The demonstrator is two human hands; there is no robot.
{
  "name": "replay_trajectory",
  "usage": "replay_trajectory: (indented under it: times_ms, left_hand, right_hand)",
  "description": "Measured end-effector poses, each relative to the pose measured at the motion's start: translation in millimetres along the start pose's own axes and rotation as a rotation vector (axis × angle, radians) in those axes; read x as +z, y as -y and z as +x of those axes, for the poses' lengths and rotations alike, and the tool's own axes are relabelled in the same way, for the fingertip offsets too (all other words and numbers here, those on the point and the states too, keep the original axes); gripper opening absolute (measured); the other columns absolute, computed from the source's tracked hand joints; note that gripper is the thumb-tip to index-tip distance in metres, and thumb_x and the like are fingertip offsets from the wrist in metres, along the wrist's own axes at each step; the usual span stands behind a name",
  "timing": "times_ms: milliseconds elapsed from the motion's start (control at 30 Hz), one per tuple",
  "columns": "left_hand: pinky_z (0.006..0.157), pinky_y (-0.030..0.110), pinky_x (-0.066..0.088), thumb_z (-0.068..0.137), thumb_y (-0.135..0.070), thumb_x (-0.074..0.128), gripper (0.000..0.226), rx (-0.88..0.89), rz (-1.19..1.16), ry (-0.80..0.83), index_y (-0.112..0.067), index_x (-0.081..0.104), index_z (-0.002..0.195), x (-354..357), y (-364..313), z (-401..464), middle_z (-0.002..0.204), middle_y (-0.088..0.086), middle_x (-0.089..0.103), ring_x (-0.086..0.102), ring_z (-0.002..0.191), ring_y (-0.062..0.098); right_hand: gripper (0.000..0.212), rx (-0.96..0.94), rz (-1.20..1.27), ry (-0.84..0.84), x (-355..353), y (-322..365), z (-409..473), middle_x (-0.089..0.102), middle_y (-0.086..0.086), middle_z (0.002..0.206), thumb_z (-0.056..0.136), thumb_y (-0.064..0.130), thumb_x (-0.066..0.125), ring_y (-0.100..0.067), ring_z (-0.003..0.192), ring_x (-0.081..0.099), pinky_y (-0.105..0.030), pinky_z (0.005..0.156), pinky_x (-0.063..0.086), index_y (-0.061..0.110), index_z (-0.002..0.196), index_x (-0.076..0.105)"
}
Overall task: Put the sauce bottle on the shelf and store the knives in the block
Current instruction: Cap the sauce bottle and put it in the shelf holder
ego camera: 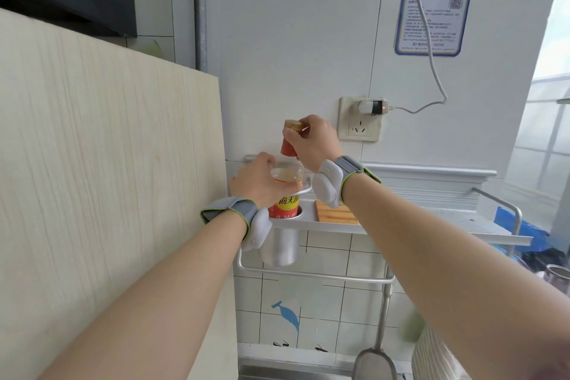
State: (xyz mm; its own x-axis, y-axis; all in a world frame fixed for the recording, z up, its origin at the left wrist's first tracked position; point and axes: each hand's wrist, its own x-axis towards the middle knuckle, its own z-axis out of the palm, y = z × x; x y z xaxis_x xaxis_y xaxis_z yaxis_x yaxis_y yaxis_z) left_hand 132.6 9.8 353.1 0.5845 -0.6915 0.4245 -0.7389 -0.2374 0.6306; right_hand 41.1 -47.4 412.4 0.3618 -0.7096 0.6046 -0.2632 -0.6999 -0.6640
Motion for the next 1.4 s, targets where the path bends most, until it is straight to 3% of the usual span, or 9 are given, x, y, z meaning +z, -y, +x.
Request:
replay_trajectory:
  times_ms: [200, 333, 600, 767, 900, 1067, 1200, 1300, 1400]
  left_hand:
    - [0.085, 0.036, 0.030, 0.053, -0.071, 0.057, 0.064, -0.027, 0.056, 0.045, -0.037, 0.059, 0.107, 0, 2, -2, 0.107, -0.008, 0.068, 0.058, 0.110, 0.023]
    - [0.091, 0.038, 0.030, 0.066, -0.062, 0.063, 0.037, -0.028, 0.048, 0.042, -0.039, 0.057, 0.095, 0, 4, 0, 0.111, -0.009, 0.066, 0.056, 0.113, 0.022]
    - [0.093, 0.039, 0.029, 0.069, -0.062, 0.063, 0.038, -0.034, 0.058, 0.038, -0.039, 0.061, 0.100, 1, 4, 0, 0.112, -0.008, 0.067, 0.057, 0.113, 0.024]
    - [0.096, 0.040, 0.029, 0.073, -0.064, 0.059, 0.050, -0.058, 0.092, 0.035, -0.036, 0.061, 0.114, -2, 4, -3, 0.118, -0.004, 0.067, 0.055, 0.117, 0.026]
    - [0.098, 0.042, 0.028, 0.073, -0.068, 0.057, 0.061, -0.073, 0.094, 0.040, -0.036, 0.056, 0.125, -3, 5, -7, 0.125, -0.004, 0.063, 0.052, 0.122, 0.026]
    - [0.098, 0.039, 0.029, 0.073, -0.065, 0.060, 0.064, -0.057, 0.101, -0.041, -0.033, 0.051, 0.127, -2, 1, -25, 0.126, 0.000, 0.062, 0.050, 0.123, 0.029]
    - [0.091, 0.036, 0.031, 0.075, -0.052, 0.063, 0.043, 0.026, 0.042, -0.210, -0.030, 0.059, 0.111, 7, -8, -48, 0.110, -0.002, 0.068, 0.054, 0.113, 0.027]
    - [0.087, 0.033, 0.042, 0.078, -0.036, 0.064, 0.015, 0.082, -0.128, -0.252, -0.027, 0.063, 0.090, 18, -15, -67, 0.089, -0.007, 0.070, 0.063, 0.097, 0.023]
    - [0.069, 0.028, 0.043, 0.081, -0.028, 0.062, 0.007, 0.122, -0.194, -0.207, -0.022, 0.062, 0.086, 38, -24, -96, 0.070, -0.011, 0.059, 0.063, 0.080, 0.020]
  right_hand:
    - [0.030, 0.003, -0.055, 0.067, 11, -13, 0, 0.061, -0.003, 0.092, 0.085, 0.030, 0.060, -0.023, 0.088, 0.060, -0.028, 0.070, 0.042, 0.009, 0.105, 0.059]
    - [0.028, 0.008, -0.074, 0.085, 16, -20, -2, 0.062, -0.003, 0.090, 0.083, 0.030, 0.062, -0.020, 0.080, 0.057, -0.027, 0.067, 0.040, 0.011, 0.102, 0.061]
    - [0.028, 0.033, -0.060, 0.070, 13, -20, -5, 0.063, -0.002, 0.084, 0.081, 0.029, 0.064, -0.021, 0.080, 0.059, -0.026, 0.067, 0.039, 0.011, 0.103, 0.063]
    - [0.048, 0.064, -0.110, 0.112, 8, -18, -12, 0.067, -0.009, 0.115, 0.086, 0.031, 0.061, -0.025, 0.108, 0.061, -0.025, 0.077, 0.038, 0.011, 0.129, 0.053]
    - [0.049, 0.107, -0.114, 0.148, -2, -19, -19, 0.062, -0.010, 0.125, 0.089, 0.028, 0.057, -0.026, 0.115, 0.058, -0.029, 0.087, 0.043, 0.011, 0.134, 0.048]
    - [0.033, 0.114, -0.125, 0.131, -21, -24, -34, 0.066, -0.011, 0.116, 0.091, 0.022, 0.053, -0.027, 0.103, 0.061, -0.033, 0.084, 0.048, 0.012, 0.122, 0.055]
    - [0.007, 0.128, -0.108, 0.076, -42, -38, -55, 0.072, -0.012, 0.102, 0.089, 0.018, 0.048, -0.033, 0.093, 0.066, -0.038, 0.076, 0.053, 0.018, 0.089, 0.055]
    - [0.013, 0.152, -0.113, 0.037, -59, -51, -73, 0.072, -0.017, 0.093, 0.086, 0.016, 0.046, -0.038, 0.088, 0.067, -0.044, 0.074, 0.055, 0.011, 0.082, 0.057]
    - [0.017, 0.198, -0.123, 0.038, -79, -73, -99, 0.072, -0.021, 0.089, 0.085, 0.017, 0.047, -0.039, 0.080, 0.067, -0.043, 0.066, 0.054, 0.005, 0.079, 0.057]
